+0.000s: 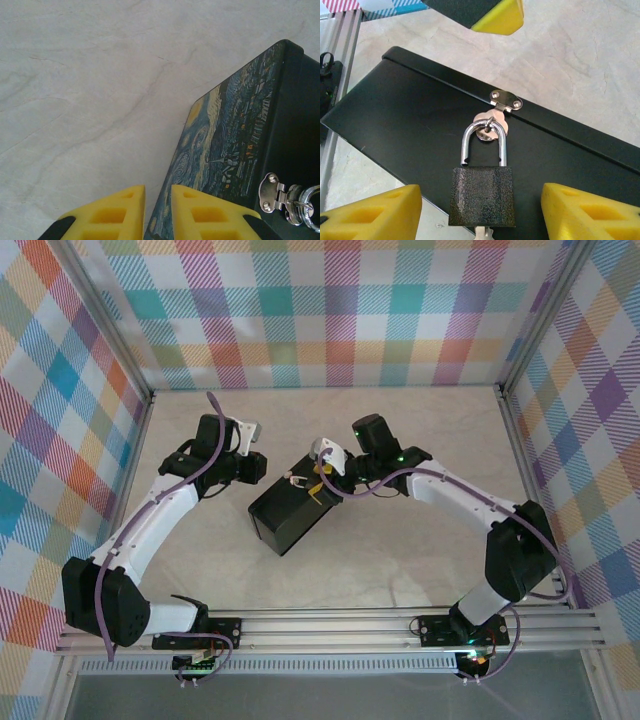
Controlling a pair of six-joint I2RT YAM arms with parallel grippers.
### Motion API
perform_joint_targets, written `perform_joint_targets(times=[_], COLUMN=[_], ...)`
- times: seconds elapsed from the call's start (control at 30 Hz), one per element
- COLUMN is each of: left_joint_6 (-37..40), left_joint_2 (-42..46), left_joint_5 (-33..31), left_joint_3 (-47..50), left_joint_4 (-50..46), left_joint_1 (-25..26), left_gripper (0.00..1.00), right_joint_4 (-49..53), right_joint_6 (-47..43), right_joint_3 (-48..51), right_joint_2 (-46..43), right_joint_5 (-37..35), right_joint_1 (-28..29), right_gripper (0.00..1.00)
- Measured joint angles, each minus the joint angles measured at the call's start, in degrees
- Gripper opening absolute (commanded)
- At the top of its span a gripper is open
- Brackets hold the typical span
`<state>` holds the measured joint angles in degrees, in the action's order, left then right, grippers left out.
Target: Unlock a padlock with a key
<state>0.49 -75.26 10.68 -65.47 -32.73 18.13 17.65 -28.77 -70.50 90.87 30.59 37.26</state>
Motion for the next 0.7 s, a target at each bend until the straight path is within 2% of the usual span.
perform_joint_targets(times=[0.17,0.43,0.7], left_joint_6=[0.59,0.83,0.79], left_joint_2=[0.0,-0.44,-1.64], left_joint_5=[0.39,0.83,1.95], left_joint_3=[0.0,-0.04,-0.04], left_joint_4=[-0.11,-0.26,-0.22], left_joint_1=[0.0,0.0,0.0], left_gripper=[0.19,0.17,0.15], right_joint_4=[0.09,0.11,1.33], right_joint_6=[-1.84,-2.34,0.44], right_joint_3=[-0.55,-0.92,-3.19], right_joint_2=[1.25,1.68,2.95], right_joint_5=[-0.17,-1.07,-0.55], right_joint_1=[0.11,0.26,0.31], right_gripper=[0.58,0.39,0.26])
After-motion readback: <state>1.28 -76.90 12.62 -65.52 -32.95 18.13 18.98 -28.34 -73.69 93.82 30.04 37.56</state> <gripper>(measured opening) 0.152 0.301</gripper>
